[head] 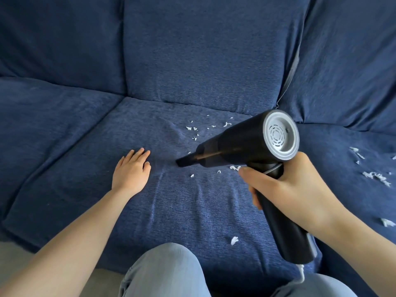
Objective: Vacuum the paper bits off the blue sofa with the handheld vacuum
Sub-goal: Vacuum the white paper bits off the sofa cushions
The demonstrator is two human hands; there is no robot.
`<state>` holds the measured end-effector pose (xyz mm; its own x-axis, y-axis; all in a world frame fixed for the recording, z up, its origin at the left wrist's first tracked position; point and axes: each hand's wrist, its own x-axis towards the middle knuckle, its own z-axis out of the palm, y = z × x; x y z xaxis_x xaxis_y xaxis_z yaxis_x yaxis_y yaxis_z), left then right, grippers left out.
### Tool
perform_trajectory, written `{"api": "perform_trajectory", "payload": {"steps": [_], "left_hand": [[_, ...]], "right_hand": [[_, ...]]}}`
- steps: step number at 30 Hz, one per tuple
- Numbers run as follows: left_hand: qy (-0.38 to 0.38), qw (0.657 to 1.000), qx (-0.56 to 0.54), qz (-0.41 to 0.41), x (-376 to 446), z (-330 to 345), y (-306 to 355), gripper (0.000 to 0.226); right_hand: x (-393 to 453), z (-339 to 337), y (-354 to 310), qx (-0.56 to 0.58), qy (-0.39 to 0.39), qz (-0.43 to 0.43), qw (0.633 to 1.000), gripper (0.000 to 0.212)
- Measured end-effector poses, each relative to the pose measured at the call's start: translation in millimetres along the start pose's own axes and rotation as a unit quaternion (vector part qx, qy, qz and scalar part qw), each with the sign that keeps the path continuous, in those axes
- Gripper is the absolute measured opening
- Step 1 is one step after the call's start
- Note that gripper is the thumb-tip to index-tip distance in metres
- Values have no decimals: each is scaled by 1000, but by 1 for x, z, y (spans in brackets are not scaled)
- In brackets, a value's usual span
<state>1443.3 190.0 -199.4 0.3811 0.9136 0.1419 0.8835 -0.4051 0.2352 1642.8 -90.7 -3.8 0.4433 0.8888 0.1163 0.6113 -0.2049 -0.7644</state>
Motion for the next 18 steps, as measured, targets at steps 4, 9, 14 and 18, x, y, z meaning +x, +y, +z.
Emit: {"api": "perform_trajectory", "payload": {"steps": [4, 9, 14, 18], "left_hand": [[-4, 1000, 1, -1, 1, 0, 0, 49], [-5, 1000, -2, -2, 0, 0, 0, 48], [-16, 1000, -7, -16, 4, -2, 5, 48], [-40, 999, -9, -34, 6, -5, 19, 50]], "right_hand": [[-5, -8, 0, -4, -4, -3, 1000, 35], [-12, -24, 3, -5, -9, 10, 1000, 35], [-18, -35, 5, 0, -14, 11, 1000, 36], [-12, -29, 11, 3, 0, 10, 1000, 34]]}}
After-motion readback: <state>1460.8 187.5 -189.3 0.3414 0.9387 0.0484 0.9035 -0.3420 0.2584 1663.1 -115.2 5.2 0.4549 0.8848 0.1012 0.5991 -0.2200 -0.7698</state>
